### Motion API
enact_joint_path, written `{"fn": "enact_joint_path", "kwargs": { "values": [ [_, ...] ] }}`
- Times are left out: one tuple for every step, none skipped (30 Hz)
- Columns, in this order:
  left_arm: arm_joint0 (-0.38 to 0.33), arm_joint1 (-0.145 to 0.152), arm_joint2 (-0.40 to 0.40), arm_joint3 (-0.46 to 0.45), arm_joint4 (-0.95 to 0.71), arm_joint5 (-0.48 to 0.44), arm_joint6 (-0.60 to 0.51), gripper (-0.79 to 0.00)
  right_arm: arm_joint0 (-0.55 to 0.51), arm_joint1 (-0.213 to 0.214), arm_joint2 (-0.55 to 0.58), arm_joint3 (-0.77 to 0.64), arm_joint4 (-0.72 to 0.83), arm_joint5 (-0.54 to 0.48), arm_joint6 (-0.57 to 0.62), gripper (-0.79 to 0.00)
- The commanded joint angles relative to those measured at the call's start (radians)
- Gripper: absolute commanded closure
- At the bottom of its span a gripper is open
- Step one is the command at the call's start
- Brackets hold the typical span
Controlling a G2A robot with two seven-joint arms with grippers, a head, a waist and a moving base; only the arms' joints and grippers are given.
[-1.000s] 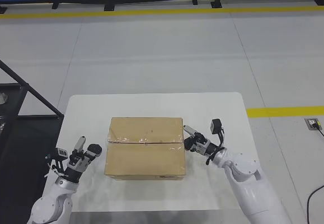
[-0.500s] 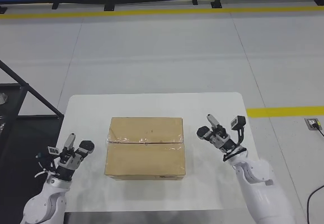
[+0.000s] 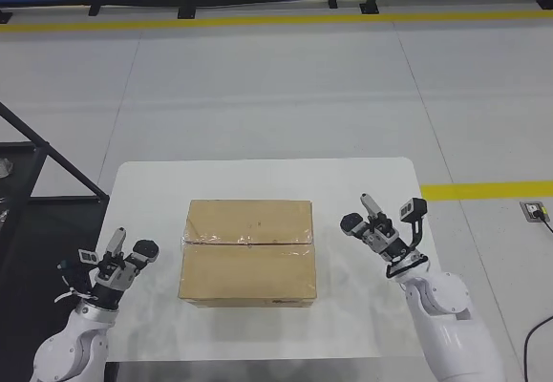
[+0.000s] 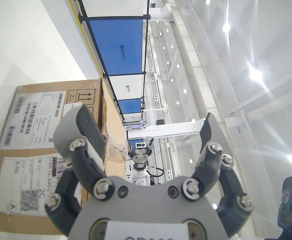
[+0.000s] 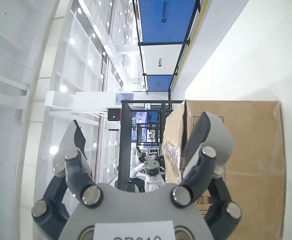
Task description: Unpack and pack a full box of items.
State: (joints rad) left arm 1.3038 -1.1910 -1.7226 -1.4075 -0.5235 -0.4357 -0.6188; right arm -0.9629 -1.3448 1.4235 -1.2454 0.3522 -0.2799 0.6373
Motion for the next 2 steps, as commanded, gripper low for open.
{"fn": "enact_joint_path", "kwargs": {
  "values": [
    [0.000, 0.000, 0.000, 0.000, 0.000, 0.000, 0.000, -0.785, 0.000, 0.000, 0.000, 0.000, 0.000, 0.000, 0.000, -0.785],
    [0.000, 0.000, 0.000, 0.000, 0.000, 0.000, 0.000, -0.784, 0.000, 0.000, 0.000, 0.000, 0.000, 0.000, 0.000, -0.785]
  ]
}}
